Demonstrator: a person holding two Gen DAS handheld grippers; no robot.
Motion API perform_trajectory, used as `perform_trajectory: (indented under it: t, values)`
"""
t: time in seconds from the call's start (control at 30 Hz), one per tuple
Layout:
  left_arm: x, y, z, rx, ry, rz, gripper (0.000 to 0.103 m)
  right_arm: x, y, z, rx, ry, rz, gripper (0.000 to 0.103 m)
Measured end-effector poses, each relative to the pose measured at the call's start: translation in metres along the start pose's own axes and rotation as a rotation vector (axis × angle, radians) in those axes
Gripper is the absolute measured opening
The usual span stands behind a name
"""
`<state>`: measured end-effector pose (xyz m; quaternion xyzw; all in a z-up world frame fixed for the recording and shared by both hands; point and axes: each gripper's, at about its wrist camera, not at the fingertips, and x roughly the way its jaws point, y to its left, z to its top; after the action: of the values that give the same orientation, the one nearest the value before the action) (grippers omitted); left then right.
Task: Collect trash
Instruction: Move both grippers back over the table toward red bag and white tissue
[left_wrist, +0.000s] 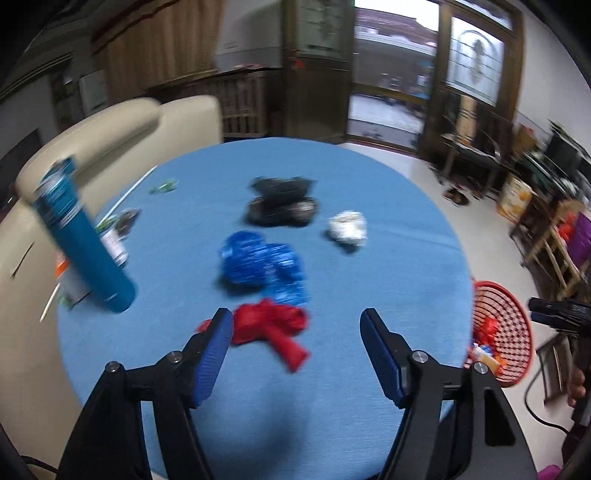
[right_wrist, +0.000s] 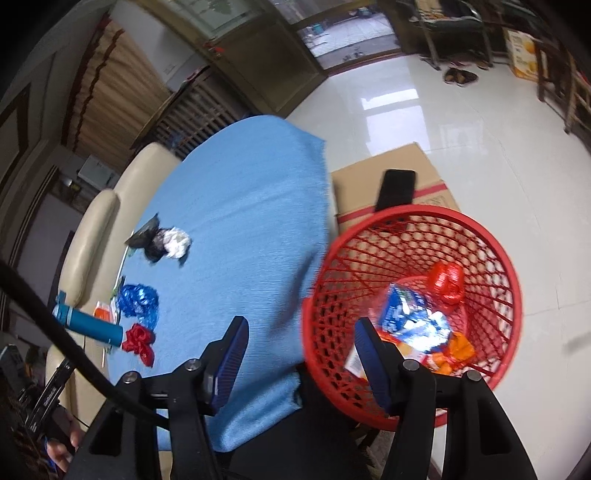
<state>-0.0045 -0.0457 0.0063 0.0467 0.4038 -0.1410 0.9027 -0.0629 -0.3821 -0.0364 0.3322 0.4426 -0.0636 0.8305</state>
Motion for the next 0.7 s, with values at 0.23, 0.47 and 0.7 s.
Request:
perform_trajectory:
  t: [0.23,0.47,0.7]
  values:
    - [0.014,0.049,-0.019,-0.116,0.043,0.023,0.072,0.024,0.082,0.004,-0.180,0.054,0.046,0.063]
    - [0.028,0.072,-0.036,-0.157,0.090,0.021,0.072,0.066,0.170,-0.008,-0.366,0.131,0.139,0.063]
    - [0.046,0.098,-0.047,-0.199,0.122,0.016,0.072,0.109,0.206,0.012,-0.409,0.101,0.133,0.063]
